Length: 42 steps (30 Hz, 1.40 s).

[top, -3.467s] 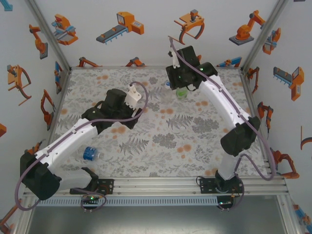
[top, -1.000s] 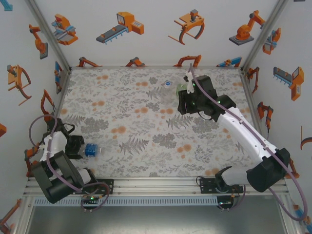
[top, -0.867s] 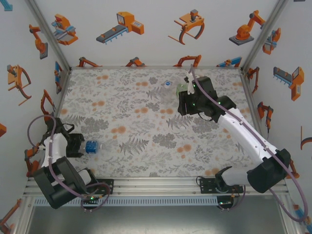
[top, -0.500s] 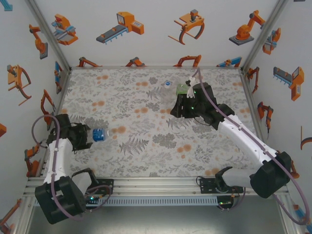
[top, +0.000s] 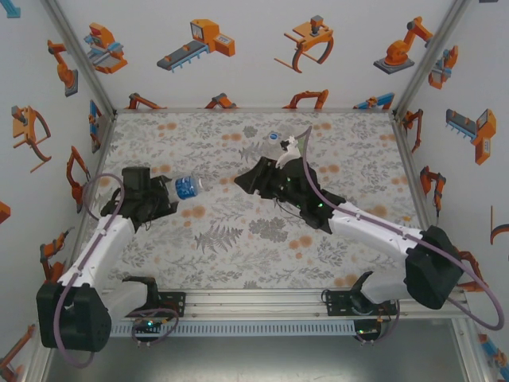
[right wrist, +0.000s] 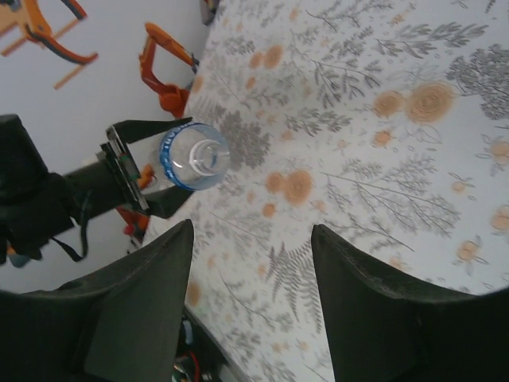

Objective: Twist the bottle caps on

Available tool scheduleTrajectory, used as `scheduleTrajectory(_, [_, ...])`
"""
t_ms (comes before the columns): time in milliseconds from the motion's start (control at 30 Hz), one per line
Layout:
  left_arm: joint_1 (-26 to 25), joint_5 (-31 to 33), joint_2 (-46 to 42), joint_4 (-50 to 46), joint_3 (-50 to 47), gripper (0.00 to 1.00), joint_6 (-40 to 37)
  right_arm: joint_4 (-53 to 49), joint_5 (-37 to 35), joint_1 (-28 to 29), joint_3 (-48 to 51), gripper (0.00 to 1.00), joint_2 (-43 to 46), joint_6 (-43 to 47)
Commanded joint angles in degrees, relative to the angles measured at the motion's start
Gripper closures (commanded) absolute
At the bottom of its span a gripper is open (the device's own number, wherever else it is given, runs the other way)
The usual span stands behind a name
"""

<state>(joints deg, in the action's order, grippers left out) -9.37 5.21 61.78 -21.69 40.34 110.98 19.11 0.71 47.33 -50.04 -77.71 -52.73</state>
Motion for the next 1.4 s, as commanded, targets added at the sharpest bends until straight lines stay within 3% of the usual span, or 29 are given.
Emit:
scheduleTrajectory(0, [-3.2, 4.72, 1.83, 4.94, 2.33, 0.56, 7.14, 13.35, -9.3, 3.23, 1.81, 0.34, -1.98, -7.37])
scheduleTrajectory(133, [-7.11, 7.9, 3.6, 6.68, 3.86, 0.56, 9.95, 20.33, -15.19, 6.91, 1.75, 0.25, -5.34, -7.22])
scheduleTrajectory(400, [-13.63, 12.02, 5.91, 7.8, 7.53, 0.56, 12.48, 26.34, -23.23, 9.69, -1.64, 0.19, -13.42, -7.43])
scheduleTrajectory(800, [-19.78, 13.66, 8.05, 11.44, 9.58, 0.56, 14.85, 38.43, -24.88, 9.74, -6.82, 0.17, -24.49, -8.9])
scheduleTrajectory(900, [-20.87, 13.68, 8.71, 12.3, 10.1, 0.56, 15.4, 41.14, -25.18, 9.77, -7.42, 0.2, -26.55, -8.9])
scheduleTrajectory(1233, [-22.06, 15.79, 8.37, 11.11, 11.28, 0.53, 13.72, 42.71, -26.45, 9.69, -6.63, 0.44, -26.98, -7.93])
scheduleTrajectory(1367, [-22.12, 17.42, 7.17, 7.66, 11.48, 0.33, 12.06, 42.68, -26.16, 9.66, -5.5, 0.47, -25.88, -5.35])
